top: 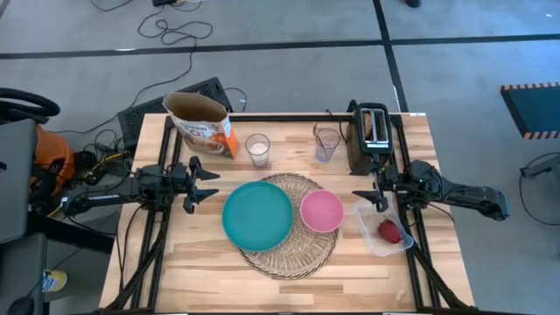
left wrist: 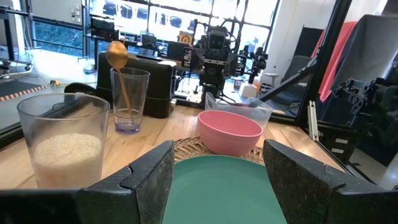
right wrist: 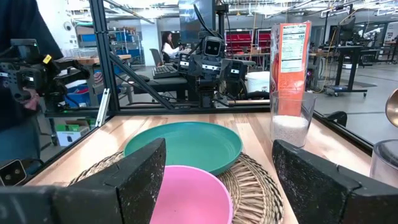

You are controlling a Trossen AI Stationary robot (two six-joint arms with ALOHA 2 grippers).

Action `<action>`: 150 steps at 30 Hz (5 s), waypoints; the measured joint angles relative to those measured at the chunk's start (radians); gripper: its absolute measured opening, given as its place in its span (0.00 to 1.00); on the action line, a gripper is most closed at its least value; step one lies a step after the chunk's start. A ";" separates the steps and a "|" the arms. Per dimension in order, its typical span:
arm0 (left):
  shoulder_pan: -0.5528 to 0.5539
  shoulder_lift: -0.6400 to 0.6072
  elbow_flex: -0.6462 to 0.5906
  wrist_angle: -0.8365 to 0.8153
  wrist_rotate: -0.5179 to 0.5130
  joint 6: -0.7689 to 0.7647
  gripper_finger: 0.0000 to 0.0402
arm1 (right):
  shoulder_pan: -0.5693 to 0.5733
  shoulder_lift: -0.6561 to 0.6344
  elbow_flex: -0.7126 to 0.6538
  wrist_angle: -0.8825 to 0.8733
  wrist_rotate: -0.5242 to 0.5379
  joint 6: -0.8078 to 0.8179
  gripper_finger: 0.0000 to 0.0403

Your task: Arrange a breakfast setting

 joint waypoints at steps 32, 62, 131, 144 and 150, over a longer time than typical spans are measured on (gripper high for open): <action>0.000 0.000 0.019 0.179 -0.268 -0.799 0.58 | -0.001 0.000 0.000 0.000 0.000 0.000 0.79; 0.046 0.741 1.171 -0.723 -0.386 -0.308 0.58 | 0.000 0.000 0.000 0.043 0.000 0.303 0.79; 0.470 1.497 1.541 -1.406 -0.146 0.113 0.01 | 0.000 0.000 0.018 -0.002 0.000 0.725 0.79; 0.454 1.465 1.606 -1.541 -0.212 0.086 0.00 | 0.000 0.000 0.019 -0.020 0.000 0.725 0.79; 0.439 1.406 1.712 -1.605 -0.195 0.045 0.00 | 0.000 0.000 0.019 -0.022 0.001 0.725 0.79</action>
